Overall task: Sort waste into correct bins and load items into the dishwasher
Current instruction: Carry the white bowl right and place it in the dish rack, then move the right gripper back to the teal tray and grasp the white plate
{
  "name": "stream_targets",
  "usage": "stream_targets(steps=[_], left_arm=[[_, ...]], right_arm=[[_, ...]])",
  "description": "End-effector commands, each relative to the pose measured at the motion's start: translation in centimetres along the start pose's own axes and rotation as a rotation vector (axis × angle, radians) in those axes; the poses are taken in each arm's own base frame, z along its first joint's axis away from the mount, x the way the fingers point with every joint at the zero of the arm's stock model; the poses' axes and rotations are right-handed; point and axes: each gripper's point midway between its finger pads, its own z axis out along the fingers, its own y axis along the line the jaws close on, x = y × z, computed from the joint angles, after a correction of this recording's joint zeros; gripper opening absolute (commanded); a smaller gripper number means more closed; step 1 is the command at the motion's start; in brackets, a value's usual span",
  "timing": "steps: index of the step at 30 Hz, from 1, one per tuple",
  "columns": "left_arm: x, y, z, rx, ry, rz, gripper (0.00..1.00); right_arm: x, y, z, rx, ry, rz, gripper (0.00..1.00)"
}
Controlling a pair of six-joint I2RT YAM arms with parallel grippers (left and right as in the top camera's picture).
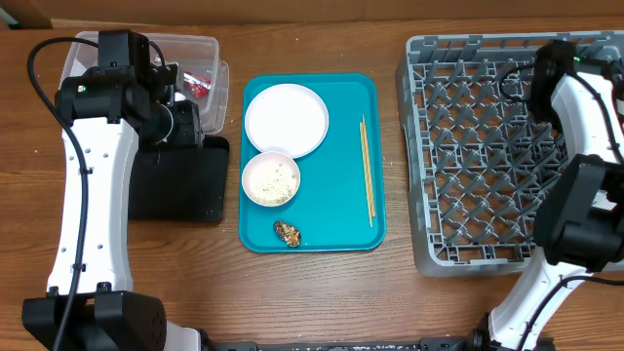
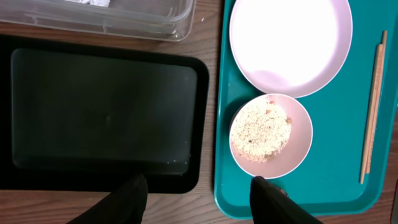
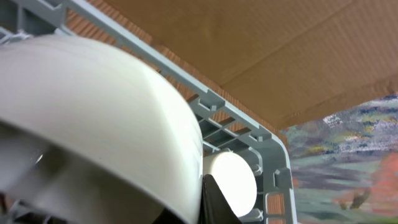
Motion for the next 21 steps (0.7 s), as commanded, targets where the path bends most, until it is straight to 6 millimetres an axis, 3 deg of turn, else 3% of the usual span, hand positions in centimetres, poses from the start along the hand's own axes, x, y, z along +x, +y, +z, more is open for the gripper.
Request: stream_targets(steps=[1,4,6,9,12,16,21], left_arm=[[-0.3,-0.6,-0.5,0.023,-0.019,-0.004,0.56],[-0.3,-0.6,-0.5,0.022,-0.019,-0.004,0.56],[-0.3,-0.6,-0.5,0.022,-0.019,-0.004,0.56],[-0.3,-0.6,-0.5,0.022,-0.019,-0.003,0.56],[-0.3,-0.5,-0.5,0.022,-0.019,-0.003,0.56],[-0.3,-0.5,-0.5,0.022,-0.019,-0.003,0.56],[-0.3,-0.5,-0.5,0.021,-0.019,-0.003,0.59]], right_arm=[[2.5,2.2,-1.7,-0.122,0.097,-0.046,0.06],[4.0,2.8,-2.2,-0.171,0.17,-0.079,0.23],[4.7,3.1,-2.4,-0.194,0.206,-0.091,0.41],[5.1,2.7,-2.6,-0.203,0.229,-0.102,0.55],[4.6,1.8,-3.2,-0.212,0.224,-0.088,0.66],[3.0,-0.1,-4.8,-0.279,0.212,-0.019,0.88],[2.1,-0.1,-8.9,-0.555,0.253,-0.05,0.97]])
